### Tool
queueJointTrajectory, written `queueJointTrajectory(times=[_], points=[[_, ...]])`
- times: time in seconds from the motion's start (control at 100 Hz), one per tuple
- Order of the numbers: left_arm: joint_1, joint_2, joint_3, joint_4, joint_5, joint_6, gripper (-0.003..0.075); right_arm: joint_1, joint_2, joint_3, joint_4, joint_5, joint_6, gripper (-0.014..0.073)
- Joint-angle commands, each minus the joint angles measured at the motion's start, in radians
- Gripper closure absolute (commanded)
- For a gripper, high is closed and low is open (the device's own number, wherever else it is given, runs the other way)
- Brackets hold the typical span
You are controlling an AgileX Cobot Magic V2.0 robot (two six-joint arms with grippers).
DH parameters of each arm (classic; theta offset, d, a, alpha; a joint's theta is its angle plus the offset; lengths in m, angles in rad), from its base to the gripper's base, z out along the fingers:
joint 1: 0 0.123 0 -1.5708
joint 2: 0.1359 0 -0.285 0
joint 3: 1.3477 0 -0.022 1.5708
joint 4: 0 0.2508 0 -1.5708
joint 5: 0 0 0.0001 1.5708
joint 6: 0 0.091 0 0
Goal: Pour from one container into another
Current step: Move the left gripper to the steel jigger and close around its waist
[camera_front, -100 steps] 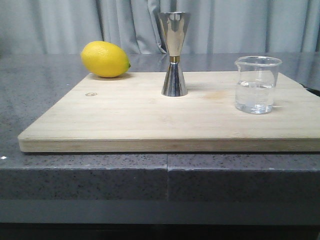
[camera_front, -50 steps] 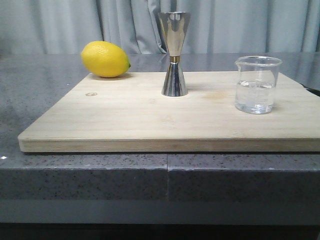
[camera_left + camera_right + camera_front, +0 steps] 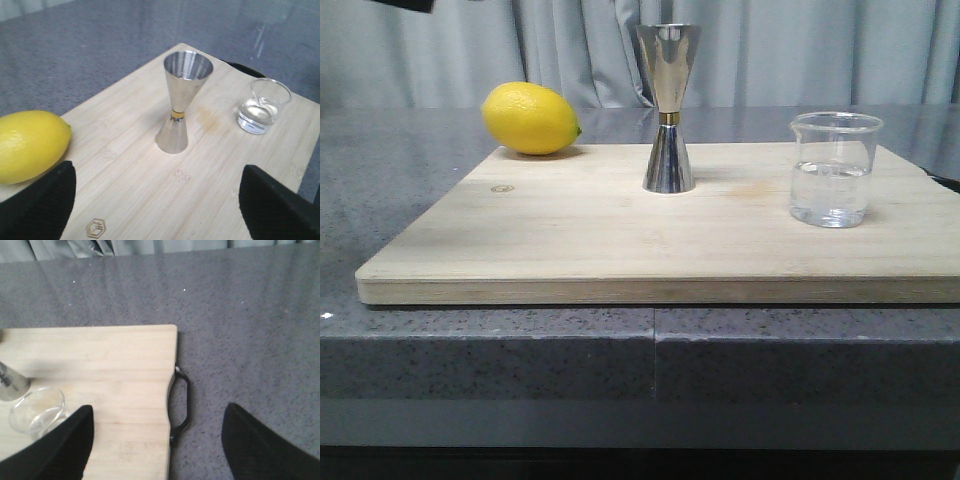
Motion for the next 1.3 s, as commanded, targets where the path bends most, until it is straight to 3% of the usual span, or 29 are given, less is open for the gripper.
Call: queueJointTrajectory(times=[0.0, 0.16, 0.32, 0.44, 1.29], points=[[-0.021, 0.047, -0.034, -0.132, 0.072, 0.134, 0.0123, 0.031, 0.007, 0.001, 0.005, -0.067, 0.001, 0.0109], [-0.029, 0.172, -0.034, -0.301, 0.227, 0.342, 0.0123, 0.077, 0.007, 0.023, 0.005, -0.076, 0.001, 0.0109], [-0.029, 0.268, -0.034, -0.366, 0.342, 0.416, 0.0123, 0.094, 0.007, 0.023, 0.005, -0.081, 0.001, 0.0109], [-0.034, 0.320, -0.039, -0.397, 0.350, 0.466, 0.0124, 0.094, 0.007, 0.023, 0.005, -0.081, 0.001, 0.0109], [-0.157, 0.586, -0.343, -0.398, 0.339, 0.468, 0.0156, 0.094, 0.007, 0.023, 0.005, -0.081, 0.001, 0.0109]])
